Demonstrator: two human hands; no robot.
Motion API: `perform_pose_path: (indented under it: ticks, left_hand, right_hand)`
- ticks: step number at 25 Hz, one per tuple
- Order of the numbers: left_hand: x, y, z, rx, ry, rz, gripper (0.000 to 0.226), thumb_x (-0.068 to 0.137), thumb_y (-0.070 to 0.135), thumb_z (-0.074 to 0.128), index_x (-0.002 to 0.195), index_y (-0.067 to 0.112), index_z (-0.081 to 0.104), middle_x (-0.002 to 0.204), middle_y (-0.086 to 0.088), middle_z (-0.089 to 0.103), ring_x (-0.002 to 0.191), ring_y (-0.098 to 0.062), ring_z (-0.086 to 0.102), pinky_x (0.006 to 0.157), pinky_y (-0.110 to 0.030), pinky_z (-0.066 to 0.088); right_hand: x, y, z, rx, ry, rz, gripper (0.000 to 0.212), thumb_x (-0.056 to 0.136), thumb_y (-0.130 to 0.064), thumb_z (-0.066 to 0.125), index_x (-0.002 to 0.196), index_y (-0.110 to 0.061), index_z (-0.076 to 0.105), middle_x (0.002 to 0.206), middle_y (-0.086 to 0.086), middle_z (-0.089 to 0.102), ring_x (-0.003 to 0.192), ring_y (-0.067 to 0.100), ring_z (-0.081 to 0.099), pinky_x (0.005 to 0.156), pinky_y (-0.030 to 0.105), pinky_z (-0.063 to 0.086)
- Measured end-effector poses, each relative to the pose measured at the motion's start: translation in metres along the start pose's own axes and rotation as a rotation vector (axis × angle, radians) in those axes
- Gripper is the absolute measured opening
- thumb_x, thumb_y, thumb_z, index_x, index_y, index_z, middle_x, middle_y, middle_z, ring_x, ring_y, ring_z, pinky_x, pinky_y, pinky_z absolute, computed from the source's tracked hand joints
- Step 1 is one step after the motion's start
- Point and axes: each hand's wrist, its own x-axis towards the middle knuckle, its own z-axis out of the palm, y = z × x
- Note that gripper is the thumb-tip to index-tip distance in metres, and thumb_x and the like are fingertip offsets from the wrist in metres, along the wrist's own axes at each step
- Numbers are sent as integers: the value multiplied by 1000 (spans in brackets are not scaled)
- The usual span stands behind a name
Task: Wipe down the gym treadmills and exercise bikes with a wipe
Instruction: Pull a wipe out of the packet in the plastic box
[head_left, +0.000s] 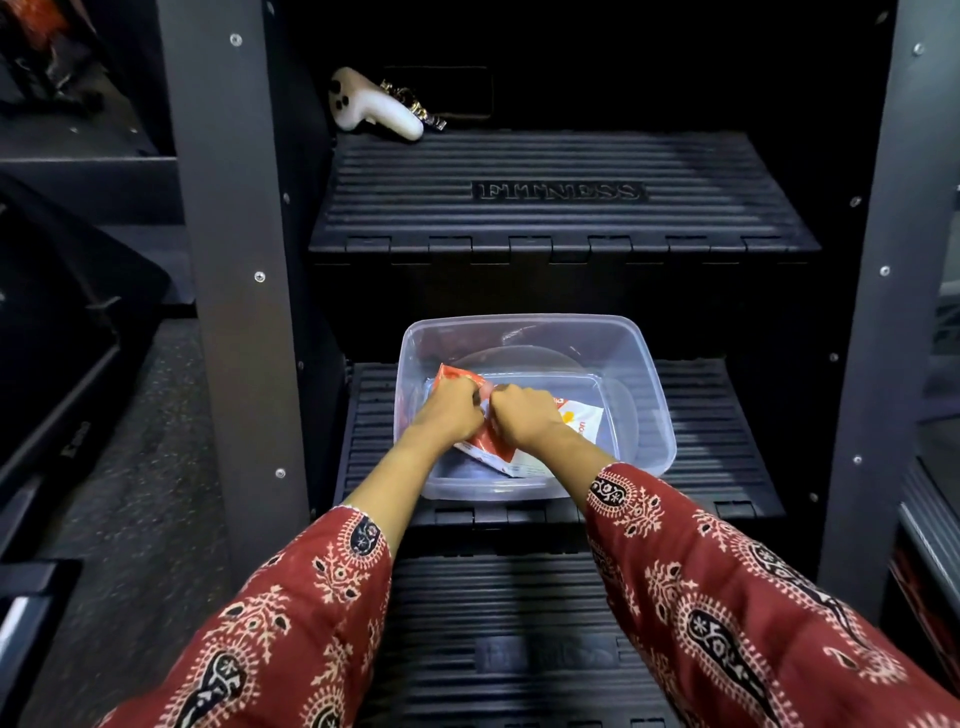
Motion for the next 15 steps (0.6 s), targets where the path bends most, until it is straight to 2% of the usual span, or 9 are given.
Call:
perform_pose_path:
  ticks: [4,8,13,15]
  left_hand:
    - [-2,0,1,-28,19,-12,16,93,11,50,77,10,47,80,-7,48,77,-25,43,63,-27,31]
    - [-3,0,-1,-13,32,7,15,94,12,49,94,1,59,87,-9,48,79,-24,44,66,-27,32]
    - [-11,8,-4,-1,61,10,11,95,13,48,87,9,54,78,-5,48,78,-24,44,63,-25,30]
    - [-11,8,-4,-21,78,6,12,95,12,49,92,6,58,83,-6,52,80,-23,45,63,-24,30]
  right_hand:
    - [2,12,9,-12,-26,-82,26,97,-13,43,120,-8,55,128,9,54,110,32,57,69,34,36]
    - [-2,29,6,29,-49,-100,28,99,-22,44,121,-5,47,125,13,49,111,34,54,71,38,37]
    - [-11,34,0,195,11,-104,23,100,-24,38,112,-5,46,119,13,51,108,32,51,72,35,35]
    - [-13,39,2,300,68,-111,18,100,-21,38,108,-8,47,114,10,52,105,27,50,75,37,38]
